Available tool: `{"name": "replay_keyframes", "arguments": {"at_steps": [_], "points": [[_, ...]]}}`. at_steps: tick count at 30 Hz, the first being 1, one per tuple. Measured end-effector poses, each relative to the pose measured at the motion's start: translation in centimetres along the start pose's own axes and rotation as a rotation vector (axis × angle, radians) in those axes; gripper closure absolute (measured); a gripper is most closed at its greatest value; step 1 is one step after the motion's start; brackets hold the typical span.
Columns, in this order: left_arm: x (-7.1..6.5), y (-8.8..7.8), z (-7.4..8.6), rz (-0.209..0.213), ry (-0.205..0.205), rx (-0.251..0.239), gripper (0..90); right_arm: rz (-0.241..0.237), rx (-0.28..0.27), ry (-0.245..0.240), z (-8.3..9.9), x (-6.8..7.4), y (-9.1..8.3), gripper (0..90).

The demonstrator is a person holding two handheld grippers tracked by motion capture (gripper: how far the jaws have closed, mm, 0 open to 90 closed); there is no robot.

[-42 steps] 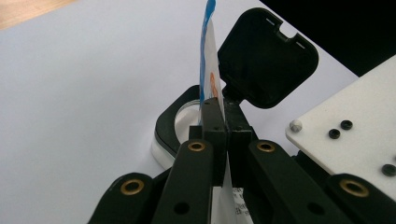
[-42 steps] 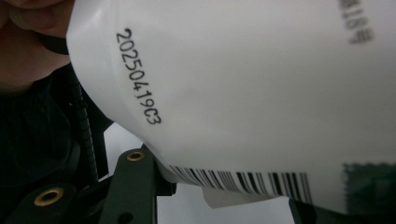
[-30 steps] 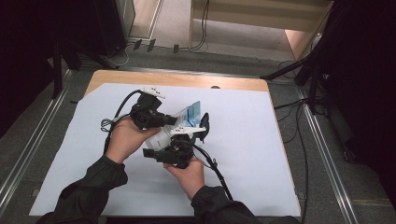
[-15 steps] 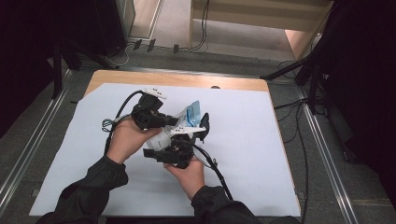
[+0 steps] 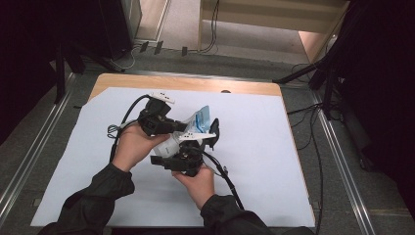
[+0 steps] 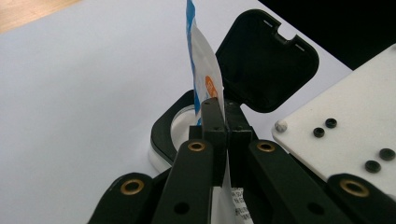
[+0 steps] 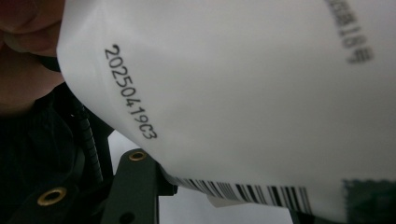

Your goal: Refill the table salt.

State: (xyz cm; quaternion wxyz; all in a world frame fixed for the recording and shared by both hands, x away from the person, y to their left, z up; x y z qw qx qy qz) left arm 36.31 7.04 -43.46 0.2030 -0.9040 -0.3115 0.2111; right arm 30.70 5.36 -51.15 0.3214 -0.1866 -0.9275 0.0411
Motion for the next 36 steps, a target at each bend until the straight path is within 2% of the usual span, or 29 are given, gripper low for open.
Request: {"name": "replay_keyframes", "arguments": {"at_steps": [9, 36], "points": [[0.08, -0.05, -0.12, -0.003, -0.002, -0.006, 90.0, -0.012, -0.008, 0.024, -0.19, 0.21, 0.09, 58.3], [0.12, -0.3, -0.49, -0.001, 0.004, -0.011, 90.0, -0.009, -0.005, 0.0, -0.75, 0.72, 0.3, 54.2]]}}
Point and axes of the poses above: each handheld gripper's, and its own axes: y roughly forward along the jaws, z roughly out of its underside, x roughly to its left, the point moved 8 cm from there along y, roughly forward along the jaws, and after that the axes turned 13 degrees about -x, right-handed, at the moved point
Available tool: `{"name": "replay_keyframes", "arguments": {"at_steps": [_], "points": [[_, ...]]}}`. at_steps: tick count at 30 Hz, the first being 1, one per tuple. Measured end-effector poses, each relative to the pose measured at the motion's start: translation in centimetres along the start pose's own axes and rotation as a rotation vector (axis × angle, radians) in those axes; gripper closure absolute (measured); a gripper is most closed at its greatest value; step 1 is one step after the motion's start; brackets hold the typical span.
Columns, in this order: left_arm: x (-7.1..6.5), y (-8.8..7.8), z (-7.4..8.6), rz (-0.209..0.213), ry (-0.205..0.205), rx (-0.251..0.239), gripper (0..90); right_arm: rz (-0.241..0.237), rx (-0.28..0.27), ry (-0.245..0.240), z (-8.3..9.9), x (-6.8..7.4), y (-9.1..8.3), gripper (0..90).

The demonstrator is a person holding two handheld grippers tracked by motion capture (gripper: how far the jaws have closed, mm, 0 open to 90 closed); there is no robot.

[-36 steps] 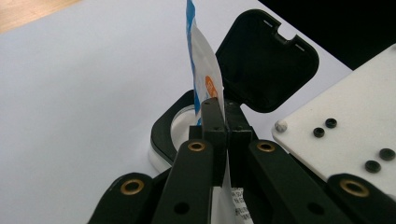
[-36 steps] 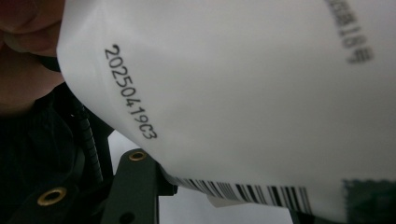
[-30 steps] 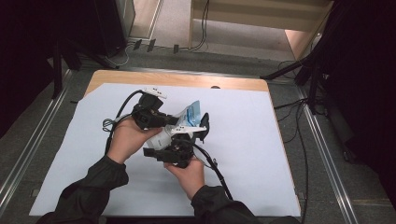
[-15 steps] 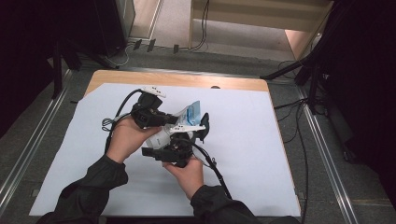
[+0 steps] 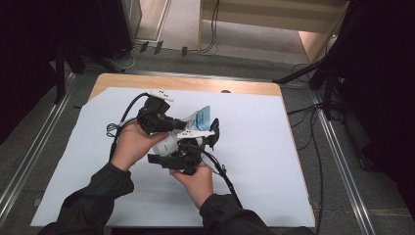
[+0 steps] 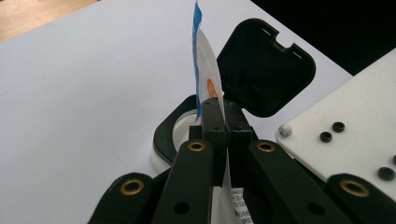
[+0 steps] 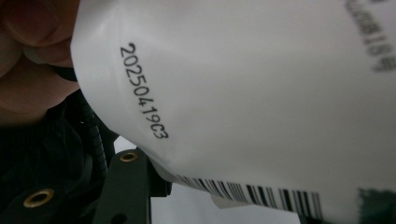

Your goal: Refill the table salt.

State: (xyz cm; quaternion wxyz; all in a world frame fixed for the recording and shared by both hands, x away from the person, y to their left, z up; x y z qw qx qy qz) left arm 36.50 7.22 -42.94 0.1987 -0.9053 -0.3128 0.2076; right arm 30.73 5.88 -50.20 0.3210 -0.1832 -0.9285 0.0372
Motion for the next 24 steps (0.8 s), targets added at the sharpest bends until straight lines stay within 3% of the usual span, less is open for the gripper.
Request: {"name": "replay_keyframes", "arguments": {"at_steps": [24], "points": [[-0.18, 0.1, 0.03, 0.006, -0.001, 0.002, 90.0, 0.007, 0.001, -0.013, -0.47, 0.1, -0.08, 53.4]]}}
Point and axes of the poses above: each handheld gripper's, and its own axes: y roughly forward along the jaws, z roughly out of its underside, x roughly to its left, the point moved 8 cm from there along y, roughly forward along the jaws, and after that the axes turned 13 degrees about -x, right-handed, at the moved point
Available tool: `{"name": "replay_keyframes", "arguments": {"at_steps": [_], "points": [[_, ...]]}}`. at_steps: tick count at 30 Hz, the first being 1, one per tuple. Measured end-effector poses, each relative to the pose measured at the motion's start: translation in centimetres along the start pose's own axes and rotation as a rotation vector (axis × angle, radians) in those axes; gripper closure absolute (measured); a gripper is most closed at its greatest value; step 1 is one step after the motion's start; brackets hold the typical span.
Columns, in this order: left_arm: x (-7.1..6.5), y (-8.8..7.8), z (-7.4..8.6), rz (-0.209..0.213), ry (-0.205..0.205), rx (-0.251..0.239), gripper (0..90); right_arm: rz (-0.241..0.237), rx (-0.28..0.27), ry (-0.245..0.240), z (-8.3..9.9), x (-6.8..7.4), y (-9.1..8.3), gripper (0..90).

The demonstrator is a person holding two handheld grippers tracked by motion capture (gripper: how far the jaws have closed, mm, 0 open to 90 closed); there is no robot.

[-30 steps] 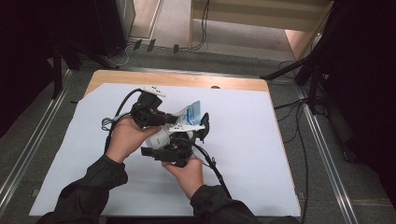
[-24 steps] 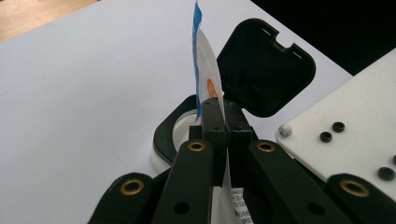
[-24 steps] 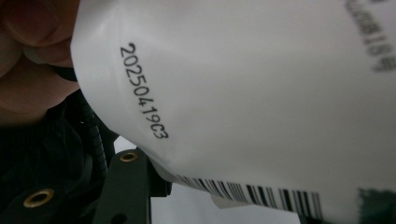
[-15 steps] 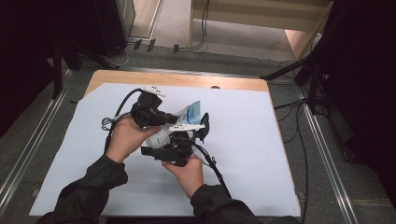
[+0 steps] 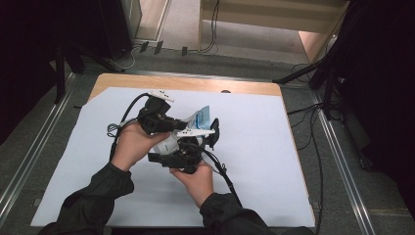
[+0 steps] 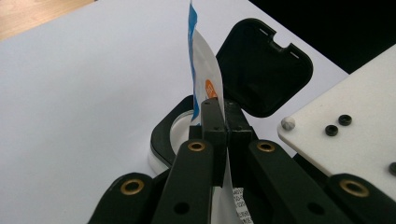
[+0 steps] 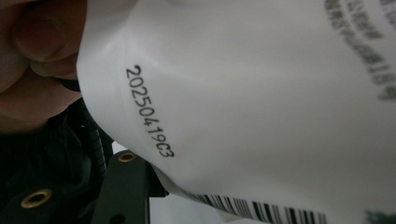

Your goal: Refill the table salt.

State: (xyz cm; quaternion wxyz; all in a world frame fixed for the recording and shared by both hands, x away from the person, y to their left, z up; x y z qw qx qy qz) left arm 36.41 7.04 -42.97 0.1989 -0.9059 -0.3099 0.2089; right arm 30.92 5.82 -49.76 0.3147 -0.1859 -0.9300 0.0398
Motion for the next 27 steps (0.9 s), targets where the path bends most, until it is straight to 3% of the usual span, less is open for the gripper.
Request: {"name": "replay_keyframes", "arguments": {"at_steps": [11, 16, 27], "points": [[0.04, -0.07, -0.07, -0.002, -0.002, -0.006, 90.0, -0.003, -0.002, -0.006, -0.09, 0.07, 0.01, 53.0], [0.0, -0.22, -0.13, -0.009, 0.007, -0.005, 90.0, 0.002, -0.005, -0.011, 0.04, -0.11, -0.06, 60.1], [-0.05, -0.15, -0.1, -0.01, 0.007, -0.004, 90.0, 0.01, -0.015, -0.008, 0.25, -0.22, -0.12, 62.8]]}}
Point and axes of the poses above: each handheld gripper's, and its own axes: y roughly forward along the jaws, z roughly out of its underside, x roughly to its left, the point moved 8 cm from there along y, roughly forward along the jaws, and after that the axes turned 13 degrees about -x, right-handed, at the moved point
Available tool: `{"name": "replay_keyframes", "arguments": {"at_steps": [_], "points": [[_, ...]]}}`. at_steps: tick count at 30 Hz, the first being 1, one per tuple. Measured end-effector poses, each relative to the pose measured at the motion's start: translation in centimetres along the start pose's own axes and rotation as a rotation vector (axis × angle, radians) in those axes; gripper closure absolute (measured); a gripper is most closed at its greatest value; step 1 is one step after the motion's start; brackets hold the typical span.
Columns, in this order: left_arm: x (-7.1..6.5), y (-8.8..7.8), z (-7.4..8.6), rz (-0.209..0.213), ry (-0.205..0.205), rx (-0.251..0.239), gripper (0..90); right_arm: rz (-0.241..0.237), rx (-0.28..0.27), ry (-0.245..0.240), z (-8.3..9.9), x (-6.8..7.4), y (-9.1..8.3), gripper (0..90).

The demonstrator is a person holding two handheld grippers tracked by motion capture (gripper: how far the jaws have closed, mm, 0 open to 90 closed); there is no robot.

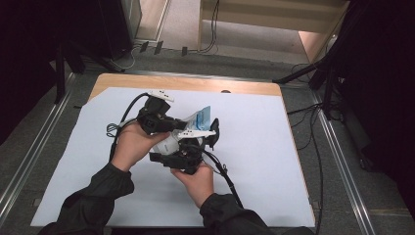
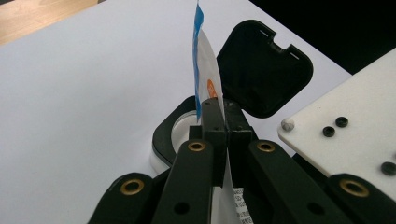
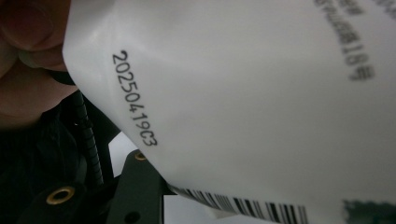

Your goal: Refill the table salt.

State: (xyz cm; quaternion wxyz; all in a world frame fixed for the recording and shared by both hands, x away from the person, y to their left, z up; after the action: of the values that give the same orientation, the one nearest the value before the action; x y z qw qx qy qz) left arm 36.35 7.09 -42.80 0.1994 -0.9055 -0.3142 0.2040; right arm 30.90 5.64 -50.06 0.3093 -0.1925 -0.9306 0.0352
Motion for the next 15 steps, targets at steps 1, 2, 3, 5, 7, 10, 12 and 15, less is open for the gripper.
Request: {"name": "replay_keyframes", "arguments": {"at_steps": [1, 2, 3, 5, 7, 10, 12, 15], "points": [[0.02, -0.01, -0.01, 0.001, 0.001, 0.0, 90.0, 0.001, 0.001, 0.003, 0.0, 0.02, -0.02, 63.0], [0.01, -0.01, -0.02, 0.001, 0.002, 0.0, 90.0, 0.003, 0.0, 0.003, -0.02, 0.03, -0.04, 63.2], [-0.03, 0.01, -0.01, 0.002, -0.001, -0.001, 90.0, 0.002, 0.001, 0.004, -0.02, 0.06, -0.06, 63.6], [-0.03, 0.04, 0.01, 0.003, -0.003, -0.001, 90.0, 0.002, 0.001, 0.004, -0.01, 0.06, -0.06, 64.0], [-0.03, 0.07, 0.02, 0.004, -0.001, 0.0, 90.0, 0.0, 0.003, 0.005, -0.02, 0.03, -0.07, 64.6], [-0.01, 0.01, -0.01, 0.003, -0.001, -0.001, 90.0, -0.006, 0.003, 0.013, -0.05, 0.08, -0.09, 65.9], [0.0, 0.01, -0.01, 0.003, -0.001, -0.002, 90.0, -0.008, 0.003, 0.013, -0.09, 0.08, -0.1, 66.6], [-0.02, 0.01, -0.02, 0.003, -0.001, -0.001, 90.0, -0.007, 0.002, 0.018, -0.11, 0.05, -0.1, 67.1]]}}
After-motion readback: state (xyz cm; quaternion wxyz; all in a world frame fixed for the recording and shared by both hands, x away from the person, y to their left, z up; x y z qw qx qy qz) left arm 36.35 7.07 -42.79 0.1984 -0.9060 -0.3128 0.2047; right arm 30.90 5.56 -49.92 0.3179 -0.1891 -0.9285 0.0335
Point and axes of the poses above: each handheld gripper's, and its own axes: y roughly forward along the jaws, z roughly out of its underside, x roughly to its left, the point moved 8 cm from there along y, roughly forward along the jaws, and after that the axes turned 13 degrees about -x, right-handed, at the moved point
